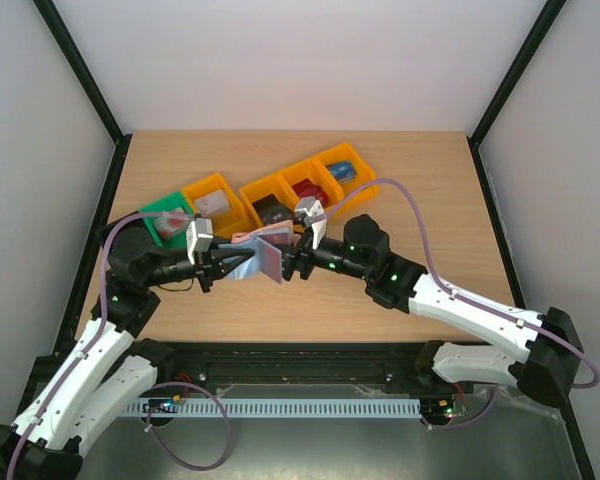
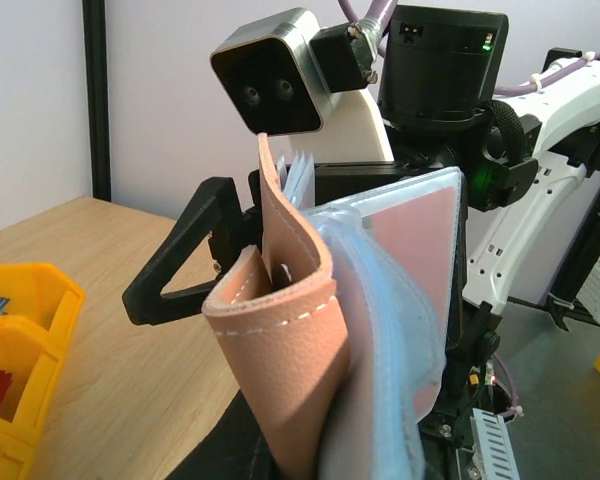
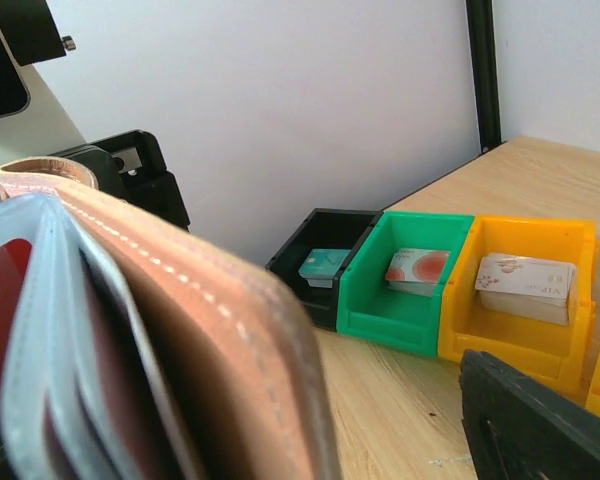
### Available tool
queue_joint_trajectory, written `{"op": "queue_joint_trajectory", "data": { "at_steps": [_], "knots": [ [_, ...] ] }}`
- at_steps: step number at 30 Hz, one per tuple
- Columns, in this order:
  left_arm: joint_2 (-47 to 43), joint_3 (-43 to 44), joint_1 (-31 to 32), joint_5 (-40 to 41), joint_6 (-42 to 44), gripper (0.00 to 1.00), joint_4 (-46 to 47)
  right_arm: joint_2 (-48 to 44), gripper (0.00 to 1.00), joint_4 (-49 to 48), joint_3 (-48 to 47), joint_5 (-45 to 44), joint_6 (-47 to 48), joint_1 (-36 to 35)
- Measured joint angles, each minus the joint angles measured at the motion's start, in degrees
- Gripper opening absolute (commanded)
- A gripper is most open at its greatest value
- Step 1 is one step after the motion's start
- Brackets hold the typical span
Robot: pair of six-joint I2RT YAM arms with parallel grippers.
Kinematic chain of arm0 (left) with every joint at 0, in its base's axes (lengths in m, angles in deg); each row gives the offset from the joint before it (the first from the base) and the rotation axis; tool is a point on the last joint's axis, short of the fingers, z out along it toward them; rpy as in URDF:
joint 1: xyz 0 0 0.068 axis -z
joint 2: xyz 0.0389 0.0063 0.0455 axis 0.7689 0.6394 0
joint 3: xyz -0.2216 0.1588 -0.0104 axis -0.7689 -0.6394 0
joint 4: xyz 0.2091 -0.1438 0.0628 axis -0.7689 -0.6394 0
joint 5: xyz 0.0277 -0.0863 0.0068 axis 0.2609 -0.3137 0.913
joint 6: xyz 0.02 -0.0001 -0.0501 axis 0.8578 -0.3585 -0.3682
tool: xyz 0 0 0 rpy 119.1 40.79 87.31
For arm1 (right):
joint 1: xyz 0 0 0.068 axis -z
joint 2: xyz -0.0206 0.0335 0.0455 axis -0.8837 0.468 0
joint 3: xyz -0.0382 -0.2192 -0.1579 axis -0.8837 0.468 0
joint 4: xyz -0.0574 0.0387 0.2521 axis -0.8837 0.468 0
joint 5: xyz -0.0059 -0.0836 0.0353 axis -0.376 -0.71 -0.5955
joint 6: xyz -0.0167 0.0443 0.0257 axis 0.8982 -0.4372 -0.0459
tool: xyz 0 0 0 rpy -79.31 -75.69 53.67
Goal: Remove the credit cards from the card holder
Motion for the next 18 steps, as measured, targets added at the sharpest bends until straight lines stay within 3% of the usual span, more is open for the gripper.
{"op": "queue_joint_trajectory", "data": {
  "at_steps": [6,10,16,18],
  "knots": [
    [-0.6,-0.7,-0.2,-0.7,-1.0,0.02,1.2,0.1,0.94,-0.6,-0.1,2.2,0.4,0.1],
    [-1.8,-0.7,0.3,-3.0,-2.1,0.02,2.8,-1.1,0.97,-1.6,0.2,8.0,2.1,0.5],
    [-1.5,-1.8,0.7,-3.6,-2.6,0.02,4.9,-3.0,0.92,-3.2,1.2,17.7,3.8,-0.4],
    [-1.2,-2.3,0.6,-3.1,-2.6,0.02,4.9,-2.8,0.82,-3.9,1.2,20.9,3.8,-0.9]
  ]
}}
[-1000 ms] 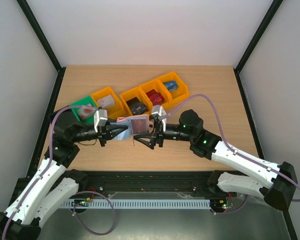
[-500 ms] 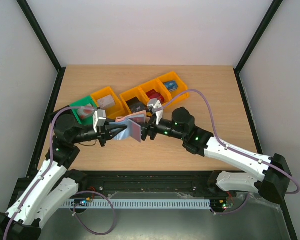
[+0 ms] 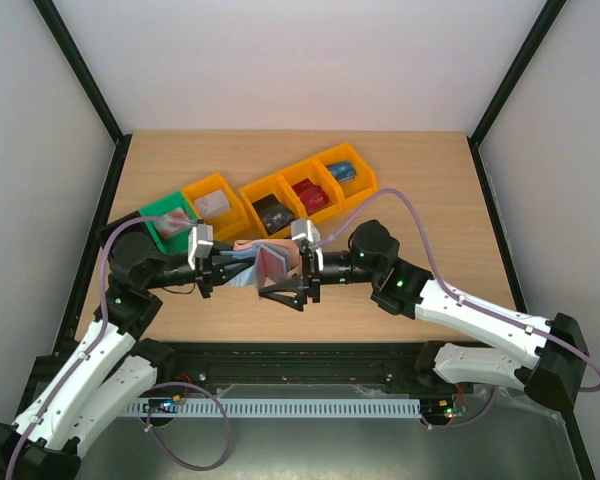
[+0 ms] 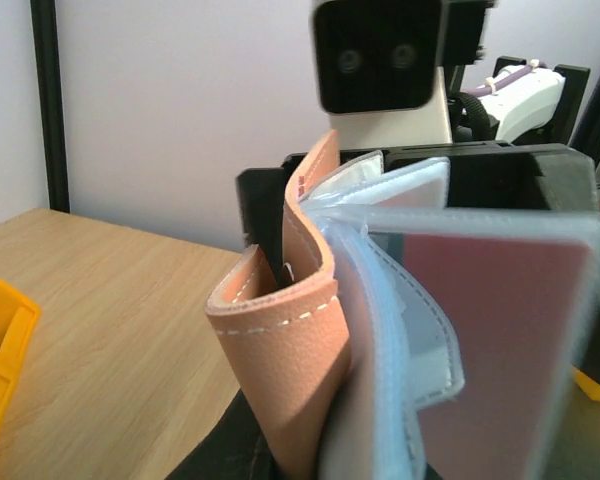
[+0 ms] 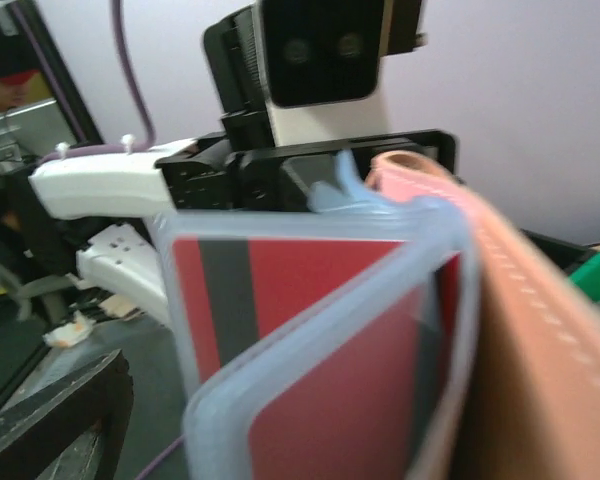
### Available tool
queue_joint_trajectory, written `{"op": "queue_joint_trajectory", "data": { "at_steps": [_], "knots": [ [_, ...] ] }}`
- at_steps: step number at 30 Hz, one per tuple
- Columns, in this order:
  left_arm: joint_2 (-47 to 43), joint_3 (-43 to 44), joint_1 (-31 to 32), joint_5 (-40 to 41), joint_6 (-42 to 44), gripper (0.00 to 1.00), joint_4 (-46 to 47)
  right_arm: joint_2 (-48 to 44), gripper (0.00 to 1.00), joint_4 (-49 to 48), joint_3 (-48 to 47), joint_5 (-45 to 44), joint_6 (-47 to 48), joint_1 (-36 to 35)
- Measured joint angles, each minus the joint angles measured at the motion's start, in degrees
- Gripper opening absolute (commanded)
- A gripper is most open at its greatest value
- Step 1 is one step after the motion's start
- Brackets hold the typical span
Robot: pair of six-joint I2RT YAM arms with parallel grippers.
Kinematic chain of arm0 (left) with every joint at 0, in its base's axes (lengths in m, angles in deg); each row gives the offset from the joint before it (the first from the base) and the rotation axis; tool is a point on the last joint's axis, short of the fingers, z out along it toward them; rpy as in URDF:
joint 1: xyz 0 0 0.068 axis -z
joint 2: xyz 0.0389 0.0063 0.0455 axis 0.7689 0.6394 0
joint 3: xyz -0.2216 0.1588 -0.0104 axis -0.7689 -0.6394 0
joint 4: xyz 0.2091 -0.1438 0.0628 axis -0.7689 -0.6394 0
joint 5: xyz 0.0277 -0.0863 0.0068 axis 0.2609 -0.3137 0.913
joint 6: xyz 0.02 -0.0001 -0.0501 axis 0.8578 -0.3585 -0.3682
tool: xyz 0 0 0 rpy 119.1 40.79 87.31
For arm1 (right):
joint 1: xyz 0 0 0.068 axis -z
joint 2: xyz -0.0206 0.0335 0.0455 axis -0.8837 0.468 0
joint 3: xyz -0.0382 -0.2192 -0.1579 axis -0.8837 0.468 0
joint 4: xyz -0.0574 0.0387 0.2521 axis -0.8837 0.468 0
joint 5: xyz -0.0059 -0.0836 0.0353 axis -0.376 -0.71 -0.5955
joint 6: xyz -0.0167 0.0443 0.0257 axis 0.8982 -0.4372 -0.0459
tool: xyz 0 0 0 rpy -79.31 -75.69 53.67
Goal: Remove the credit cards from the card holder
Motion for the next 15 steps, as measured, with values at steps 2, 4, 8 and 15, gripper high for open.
{"op": "queue_joint_trajectory", "data": {
  "at_steps": [2,4,8,15],
  "knots": [
    [0.4,0.0,-0.1,0.3,0.0,0.02,-0.2,0.3,0.72,-0.3,0.0,1.9,-0.1,-0.2],
    [0.5,0.0,-0.1,0.3,0.0,0.02,-0.1,0.4,0.67,-0.3,0.0,1.6,-0.4,-0.2],
    [0.2,0.0,-0.1,0.2,0.2,0.02,0.0,0.3,0.62,-0.6,0.0,-1.9,-0.9,-0.2],
    [-0.6,-0.5,-0.1,0.3,0.1,0.02,0.1,0.0,0.84,-0.5,0.1,-4.5,-0.5,-0.1]
  ]
}}
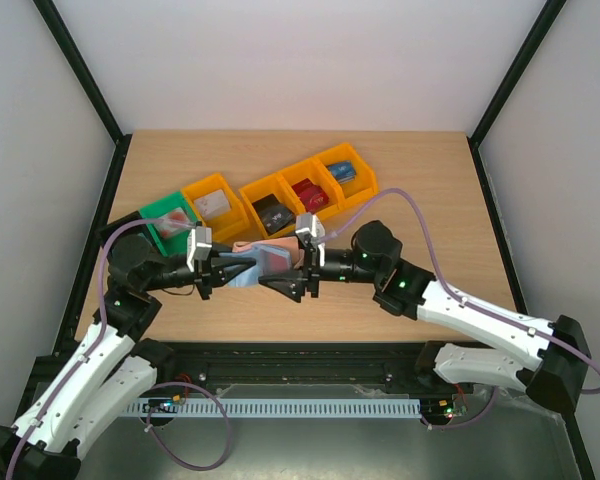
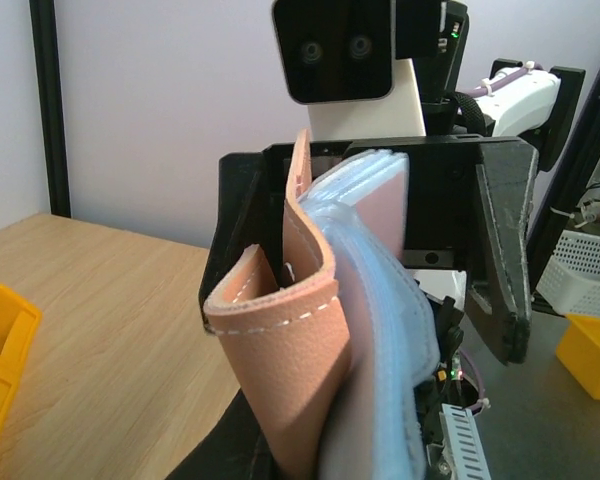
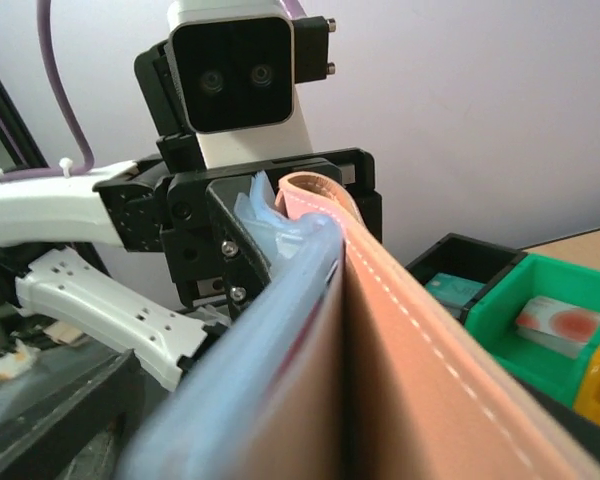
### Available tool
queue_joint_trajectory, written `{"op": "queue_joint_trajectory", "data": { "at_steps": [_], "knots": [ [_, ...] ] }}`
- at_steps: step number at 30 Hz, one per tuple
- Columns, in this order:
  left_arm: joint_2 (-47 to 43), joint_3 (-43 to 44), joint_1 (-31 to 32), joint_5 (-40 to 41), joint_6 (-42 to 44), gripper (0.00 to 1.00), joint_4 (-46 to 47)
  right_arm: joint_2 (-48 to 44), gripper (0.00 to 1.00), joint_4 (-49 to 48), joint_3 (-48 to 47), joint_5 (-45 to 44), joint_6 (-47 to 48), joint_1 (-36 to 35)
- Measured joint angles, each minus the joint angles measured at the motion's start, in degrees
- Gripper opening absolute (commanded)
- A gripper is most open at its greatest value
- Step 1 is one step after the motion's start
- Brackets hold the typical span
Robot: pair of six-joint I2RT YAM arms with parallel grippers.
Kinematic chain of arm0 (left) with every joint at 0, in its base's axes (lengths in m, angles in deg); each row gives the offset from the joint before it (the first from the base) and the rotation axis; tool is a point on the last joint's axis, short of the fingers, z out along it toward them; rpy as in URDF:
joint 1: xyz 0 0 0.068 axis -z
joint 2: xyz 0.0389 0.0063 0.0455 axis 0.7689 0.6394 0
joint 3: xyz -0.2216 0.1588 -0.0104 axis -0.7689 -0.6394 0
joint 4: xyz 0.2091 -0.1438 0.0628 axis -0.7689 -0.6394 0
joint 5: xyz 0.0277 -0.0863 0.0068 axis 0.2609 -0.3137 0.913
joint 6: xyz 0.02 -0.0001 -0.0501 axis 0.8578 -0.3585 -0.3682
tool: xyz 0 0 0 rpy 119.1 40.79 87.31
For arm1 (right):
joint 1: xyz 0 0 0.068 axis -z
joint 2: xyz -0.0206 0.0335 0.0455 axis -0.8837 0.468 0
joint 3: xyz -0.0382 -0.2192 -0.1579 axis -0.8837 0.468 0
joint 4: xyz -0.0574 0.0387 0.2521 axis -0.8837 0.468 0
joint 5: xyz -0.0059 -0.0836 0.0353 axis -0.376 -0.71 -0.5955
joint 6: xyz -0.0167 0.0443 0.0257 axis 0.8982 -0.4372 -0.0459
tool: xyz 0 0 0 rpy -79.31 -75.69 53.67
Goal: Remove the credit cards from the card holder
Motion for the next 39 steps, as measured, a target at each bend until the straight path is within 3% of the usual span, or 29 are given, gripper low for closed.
{"op": "queue_joint_trajectory", "data": {
  "at_steps": [10,16,25,39],
  "knots": [
    [-1.4,-0.1,-0.7,4.0,0.7,0.02,-0.4,-16.8,0.9,7.7,4.5,-10.0,7.1,0.0],
    [-1.7,-0.1,-1.1,5.4,1.5,0.02,-0.5,-25.3,0.8,9.5,5.9,-5.7,10.2,0.0],
    [-2.1,-0.1,-1.6,6.3,2.1,0.02,-1.2,-11.0,0.76,10.3,4.6,-3.8,9.7,0.0],
    [-2.6,-0.1,-2.0,7.3,2.5,0.02,-1.3,-6.5,0.64,5.7,3.1,4.8,6.1,0.0]
  ]
}}
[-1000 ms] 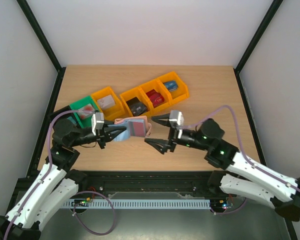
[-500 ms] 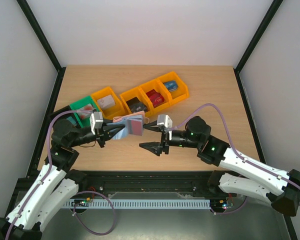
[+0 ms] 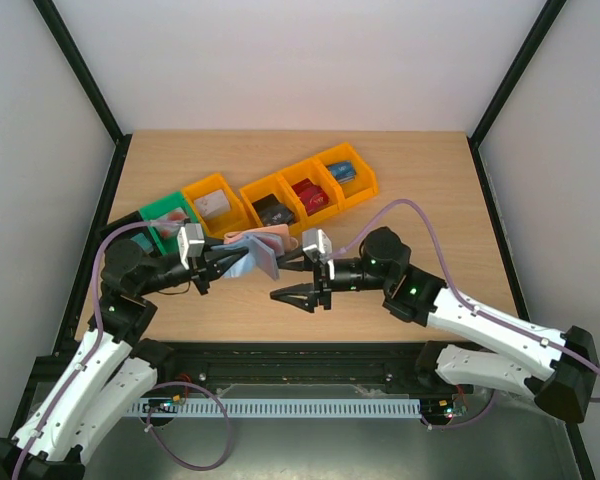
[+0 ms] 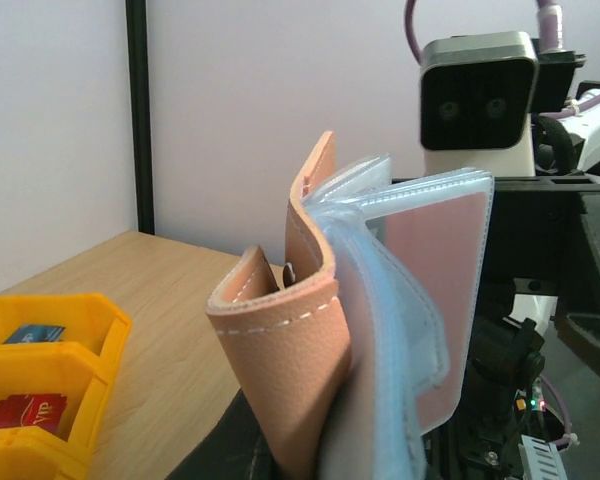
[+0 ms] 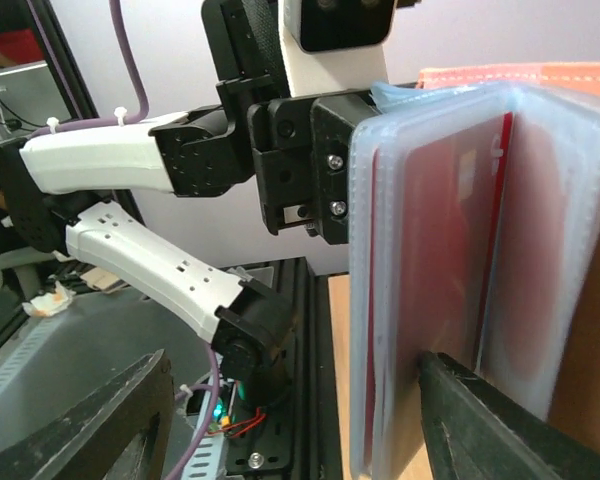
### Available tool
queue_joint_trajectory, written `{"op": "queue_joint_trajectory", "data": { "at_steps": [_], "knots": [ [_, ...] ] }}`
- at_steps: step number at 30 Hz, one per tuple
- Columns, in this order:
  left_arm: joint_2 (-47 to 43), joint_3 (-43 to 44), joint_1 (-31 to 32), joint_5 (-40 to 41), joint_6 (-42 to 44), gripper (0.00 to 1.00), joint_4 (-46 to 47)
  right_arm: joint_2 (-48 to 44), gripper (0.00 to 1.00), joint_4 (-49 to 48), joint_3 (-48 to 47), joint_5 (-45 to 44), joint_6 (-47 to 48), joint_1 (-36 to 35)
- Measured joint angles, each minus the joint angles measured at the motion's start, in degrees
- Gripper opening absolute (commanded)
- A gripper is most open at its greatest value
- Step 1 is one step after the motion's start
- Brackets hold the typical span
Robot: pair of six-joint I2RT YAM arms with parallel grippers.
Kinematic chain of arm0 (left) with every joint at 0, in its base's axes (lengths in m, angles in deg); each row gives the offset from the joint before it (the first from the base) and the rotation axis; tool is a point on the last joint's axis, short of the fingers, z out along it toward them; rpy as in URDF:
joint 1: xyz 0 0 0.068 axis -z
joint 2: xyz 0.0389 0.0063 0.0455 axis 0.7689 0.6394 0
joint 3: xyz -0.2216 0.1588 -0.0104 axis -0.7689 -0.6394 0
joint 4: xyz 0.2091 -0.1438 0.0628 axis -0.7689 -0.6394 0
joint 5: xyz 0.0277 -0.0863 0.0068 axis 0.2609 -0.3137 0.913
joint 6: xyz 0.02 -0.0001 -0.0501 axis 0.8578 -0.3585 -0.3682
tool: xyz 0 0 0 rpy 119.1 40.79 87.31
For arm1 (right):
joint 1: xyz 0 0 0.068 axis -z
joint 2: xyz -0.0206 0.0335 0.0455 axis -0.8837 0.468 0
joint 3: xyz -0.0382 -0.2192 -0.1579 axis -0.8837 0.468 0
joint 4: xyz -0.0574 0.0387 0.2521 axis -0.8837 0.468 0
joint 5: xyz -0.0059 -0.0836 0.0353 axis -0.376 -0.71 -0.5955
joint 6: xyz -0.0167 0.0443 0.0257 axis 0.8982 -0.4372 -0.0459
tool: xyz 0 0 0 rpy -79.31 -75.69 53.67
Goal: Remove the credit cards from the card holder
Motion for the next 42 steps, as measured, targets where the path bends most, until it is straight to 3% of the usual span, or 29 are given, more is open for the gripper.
{"op": "queue_joint_trajectory", "data": {
  "at_steps": [8,18,25,30,38,42],
  "knots": [
    [-0.1,-0.1,0.0,-0.3,0.0,0.02,0.0,2.4,0.52,-2.7,-0.7,-1.2,-2.7,0.0],
    [-0.6,-0.4,0.0,-0.5,1.1,0.02,0.0,-4.0,0.53,-1.9,-0.2,-7.6,-1.0,0.0],
    [-1.2,-0.4,0.0,-1.1,3.0,0.02,-0.2,-11.5,0.72,1.3,0.3,-19.7,2.2,0.0],
    [-1.2,-0.4,0.0,-1.4,3.2,0.02,-0.2,-7.0,0.74,3.9,-1.0,-24.5,2.7,0.0],
    [-1.2,-0.4,0.0,-1.6,3.2,0.02,-0.4,-3.6,0.74,5.8,-1.7,-24.8,2.7,0.0],
    [-1.2,-0.4,0.0,-1.6,3.2,0.02,-0.4,-3.4,0.8,5.8,-1.8,-24.4,2.7,0.0]
  ]
}}
